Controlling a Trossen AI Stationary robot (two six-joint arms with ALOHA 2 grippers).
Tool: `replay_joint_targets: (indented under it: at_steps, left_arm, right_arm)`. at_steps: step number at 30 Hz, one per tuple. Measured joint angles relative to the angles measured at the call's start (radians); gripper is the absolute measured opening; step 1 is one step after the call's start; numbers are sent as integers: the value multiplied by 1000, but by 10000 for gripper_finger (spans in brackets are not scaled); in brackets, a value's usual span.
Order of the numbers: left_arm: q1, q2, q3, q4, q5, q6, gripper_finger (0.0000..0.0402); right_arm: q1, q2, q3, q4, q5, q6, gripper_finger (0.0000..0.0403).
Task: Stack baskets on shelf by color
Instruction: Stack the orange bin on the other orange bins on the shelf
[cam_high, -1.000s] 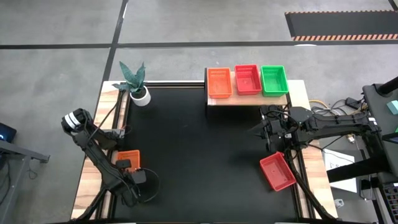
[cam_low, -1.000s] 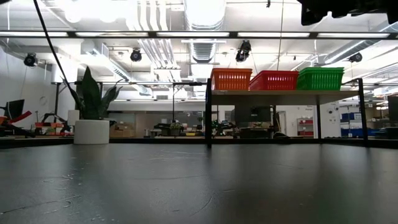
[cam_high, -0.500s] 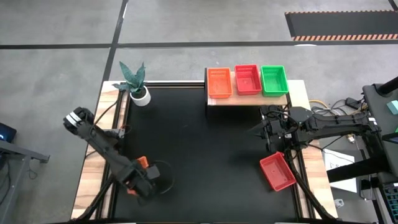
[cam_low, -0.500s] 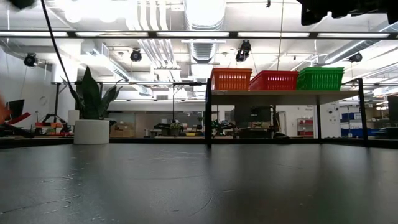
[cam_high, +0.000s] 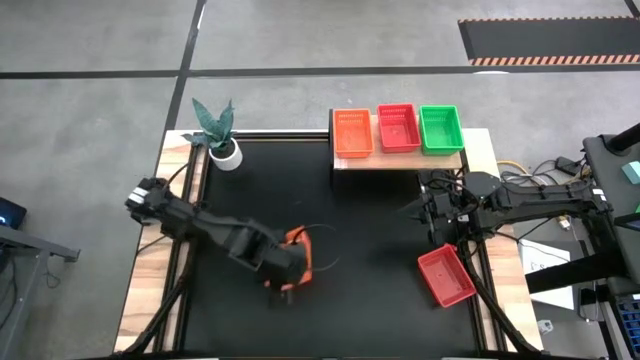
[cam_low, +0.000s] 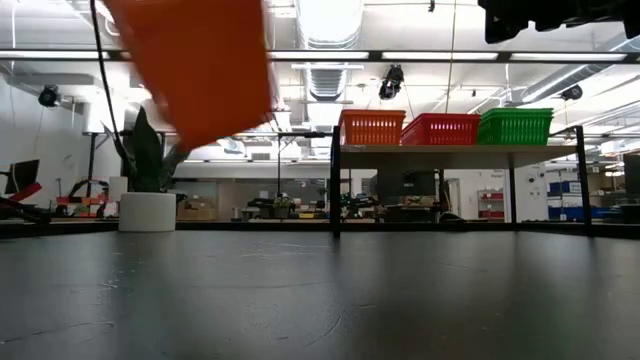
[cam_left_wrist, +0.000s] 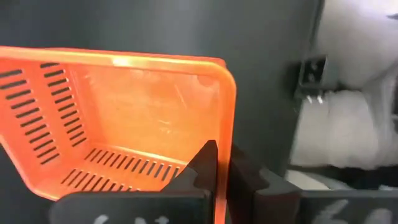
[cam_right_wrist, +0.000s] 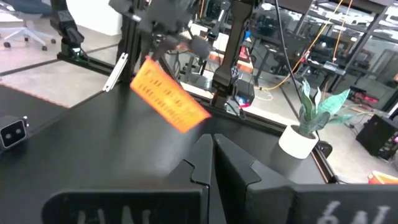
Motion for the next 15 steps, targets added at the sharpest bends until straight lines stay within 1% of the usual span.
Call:
replay_joint_targets:
  at_steps: [4, 6, 9, 10, 12, 15]
  left_arm:
    - [54, 94, 212, -162, -60, 153, 0]
    - [75, 148, 321, -277, -107, 222, 0]
    - [103, 222, 466, -401, -196, 338, 0]
    - [112, 241, 506, -428, -227, 380, 0]
    - [134, 270, 566, -433, -284, 479, 0]
    - [172, 287, 624, -431, -346, 629, 0]
  right_arm:
    - [0, 0, 1, -16, 0, -7, 9]
    - [0, -1, 1, -21, 0, -9, 9]
    - [0, -4, 1, -24, 0, -16, 9]
    - [0, -7, 1, -25, 0, -16, 9]
    - [0, -8, 1, -26, 0, -16, 9]
    - [0, -14, 1, -39, 0, -16, 9]
